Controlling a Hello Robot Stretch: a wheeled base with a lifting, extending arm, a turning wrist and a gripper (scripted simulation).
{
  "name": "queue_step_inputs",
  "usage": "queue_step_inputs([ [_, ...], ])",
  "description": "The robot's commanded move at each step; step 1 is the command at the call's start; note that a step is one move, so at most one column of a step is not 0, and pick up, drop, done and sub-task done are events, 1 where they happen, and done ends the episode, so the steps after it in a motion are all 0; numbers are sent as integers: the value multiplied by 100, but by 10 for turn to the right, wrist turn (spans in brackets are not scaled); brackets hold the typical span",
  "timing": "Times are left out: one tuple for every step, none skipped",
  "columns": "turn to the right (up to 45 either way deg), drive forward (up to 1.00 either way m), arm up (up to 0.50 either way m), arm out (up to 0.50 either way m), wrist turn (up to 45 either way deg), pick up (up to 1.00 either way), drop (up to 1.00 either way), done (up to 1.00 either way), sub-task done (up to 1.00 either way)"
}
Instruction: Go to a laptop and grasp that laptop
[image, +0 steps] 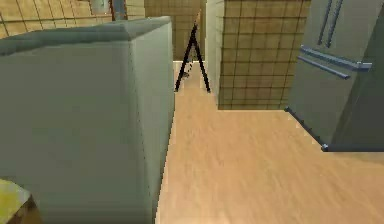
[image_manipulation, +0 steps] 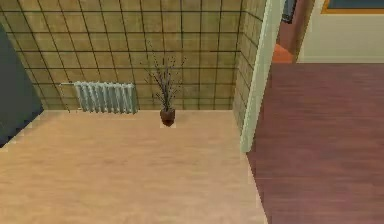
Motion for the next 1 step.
queue_step_inputs([
  [450,0,0,0,0,0,0,0,0],
])
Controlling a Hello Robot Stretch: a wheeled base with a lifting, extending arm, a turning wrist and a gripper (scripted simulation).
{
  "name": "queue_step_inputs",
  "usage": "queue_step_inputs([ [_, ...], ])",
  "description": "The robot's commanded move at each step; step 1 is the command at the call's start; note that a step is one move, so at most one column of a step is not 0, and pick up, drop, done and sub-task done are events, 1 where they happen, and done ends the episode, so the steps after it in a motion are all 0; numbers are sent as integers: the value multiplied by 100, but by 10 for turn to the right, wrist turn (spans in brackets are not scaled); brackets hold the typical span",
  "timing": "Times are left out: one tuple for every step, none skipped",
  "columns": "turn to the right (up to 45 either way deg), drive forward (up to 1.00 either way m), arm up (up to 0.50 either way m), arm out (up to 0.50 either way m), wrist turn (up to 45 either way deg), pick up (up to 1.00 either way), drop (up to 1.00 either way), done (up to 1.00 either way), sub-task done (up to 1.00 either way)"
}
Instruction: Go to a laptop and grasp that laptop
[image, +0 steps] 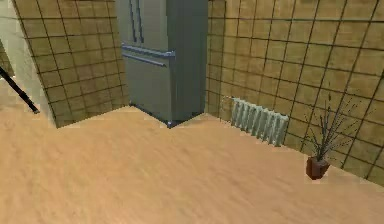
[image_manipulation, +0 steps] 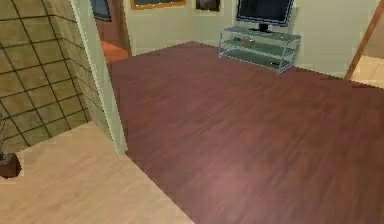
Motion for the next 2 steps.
queue_step_inputs([
  [450,0,0,0,0,0,0,0,0],
  [420,0,0,0,0,0,0,0,0],
])
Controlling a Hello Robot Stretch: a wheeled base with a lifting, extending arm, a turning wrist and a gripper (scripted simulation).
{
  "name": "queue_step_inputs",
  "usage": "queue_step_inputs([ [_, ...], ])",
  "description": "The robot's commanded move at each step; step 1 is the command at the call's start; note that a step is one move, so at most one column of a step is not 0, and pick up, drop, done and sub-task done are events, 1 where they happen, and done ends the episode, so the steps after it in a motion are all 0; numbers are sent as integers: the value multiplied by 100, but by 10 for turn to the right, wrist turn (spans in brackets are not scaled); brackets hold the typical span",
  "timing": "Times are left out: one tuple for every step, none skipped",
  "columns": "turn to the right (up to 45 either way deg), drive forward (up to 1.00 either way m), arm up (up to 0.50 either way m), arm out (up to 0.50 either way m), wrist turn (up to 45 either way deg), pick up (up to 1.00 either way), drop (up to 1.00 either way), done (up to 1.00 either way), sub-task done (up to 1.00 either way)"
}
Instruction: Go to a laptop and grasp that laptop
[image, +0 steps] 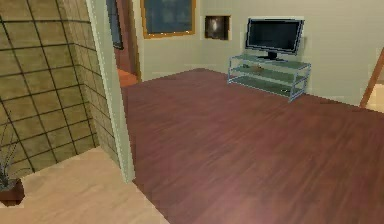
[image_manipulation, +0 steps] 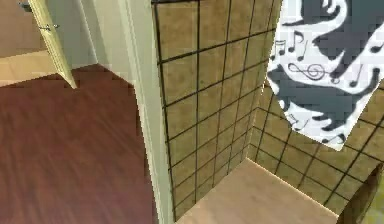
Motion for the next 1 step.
queue_step_inputs([
  [0,100,0,0,0,0,0,0,0],
])
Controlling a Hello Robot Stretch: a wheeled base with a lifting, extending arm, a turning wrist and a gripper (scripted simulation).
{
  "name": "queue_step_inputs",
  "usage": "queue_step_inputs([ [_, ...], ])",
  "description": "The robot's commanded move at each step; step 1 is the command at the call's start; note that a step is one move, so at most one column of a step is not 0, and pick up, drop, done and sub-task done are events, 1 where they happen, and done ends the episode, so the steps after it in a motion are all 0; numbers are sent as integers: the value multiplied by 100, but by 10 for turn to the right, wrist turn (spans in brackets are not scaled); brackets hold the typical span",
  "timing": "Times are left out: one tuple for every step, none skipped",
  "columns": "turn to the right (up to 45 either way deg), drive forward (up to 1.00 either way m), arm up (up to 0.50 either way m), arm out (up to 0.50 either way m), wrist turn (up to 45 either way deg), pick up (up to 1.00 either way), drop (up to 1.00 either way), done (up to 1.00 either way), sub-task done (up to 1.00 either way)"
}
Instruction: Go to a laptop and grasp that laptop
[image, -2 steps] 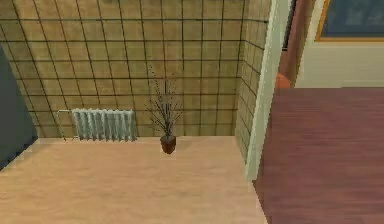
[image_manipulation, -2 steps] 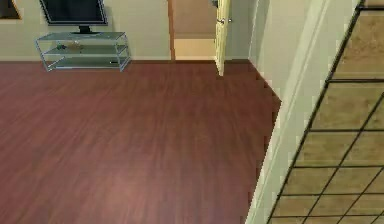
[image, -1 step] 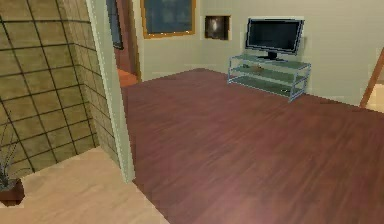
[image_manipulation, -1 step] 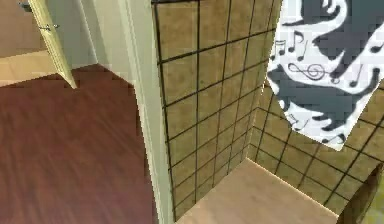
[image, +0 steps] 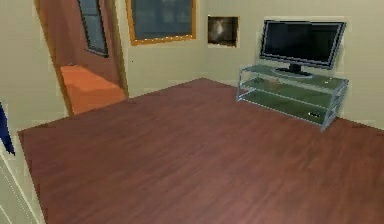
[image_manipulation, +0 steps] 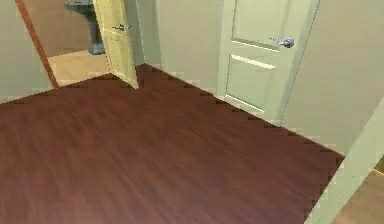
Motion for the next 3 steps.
queue_step_inputs([
  [90,0,0,0,0,0,0,0,0],
  [0,30,0,0,0,0,0,0,0],
  [-60,0,0,0,0,0,0,0,0],
])
